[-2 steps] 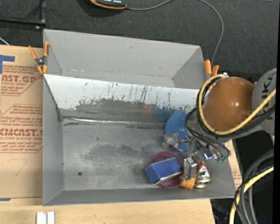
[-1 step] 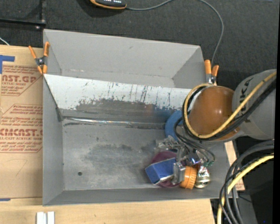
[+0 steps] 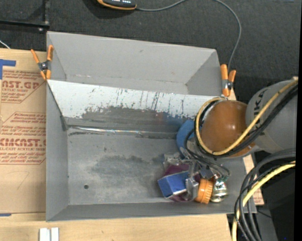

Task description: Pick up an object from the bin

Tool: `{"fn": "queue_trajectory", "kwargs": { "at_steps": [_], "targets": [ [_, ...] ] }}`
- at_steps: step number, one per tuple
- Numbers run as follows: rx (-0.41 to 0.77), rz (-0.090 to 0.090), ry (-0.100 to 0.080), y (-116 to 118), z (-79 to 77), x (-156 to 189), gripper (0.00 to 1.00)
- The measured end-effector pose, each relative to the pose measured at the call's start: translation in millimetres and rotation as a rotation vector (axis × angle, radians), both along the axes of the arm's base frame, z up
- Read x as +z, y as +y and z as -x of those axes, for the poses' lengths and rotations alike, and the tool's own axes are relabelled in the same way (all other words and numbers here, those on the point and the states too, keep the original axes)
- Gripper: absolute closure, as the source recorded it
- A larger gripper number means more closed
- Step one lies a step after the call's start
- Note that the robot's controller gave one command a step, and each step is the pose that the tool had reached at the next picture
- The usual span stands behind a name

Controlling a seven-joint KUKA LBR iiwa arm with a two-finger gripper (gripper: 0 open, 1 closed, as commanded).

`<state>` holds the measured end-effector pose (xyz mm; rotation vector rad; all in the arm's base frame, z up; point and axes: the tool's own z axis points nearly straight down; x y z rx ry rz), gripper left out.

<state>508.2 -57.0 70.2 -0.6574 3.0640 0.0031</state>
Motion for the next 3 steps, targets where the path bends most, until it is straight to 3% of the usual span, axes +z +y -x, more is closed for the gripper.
{"fn": "queue_trajectory", "kwargs": {
  "at_steps": [1, 3],
  "targets": [
    [0.044, -0.001, 0.002, 8.2, 1.2, 2.5, 1.00],
    [0.044, -0.001, 0.002, 8.4, 1.3, 3.4, 1.00]
  ]
}}
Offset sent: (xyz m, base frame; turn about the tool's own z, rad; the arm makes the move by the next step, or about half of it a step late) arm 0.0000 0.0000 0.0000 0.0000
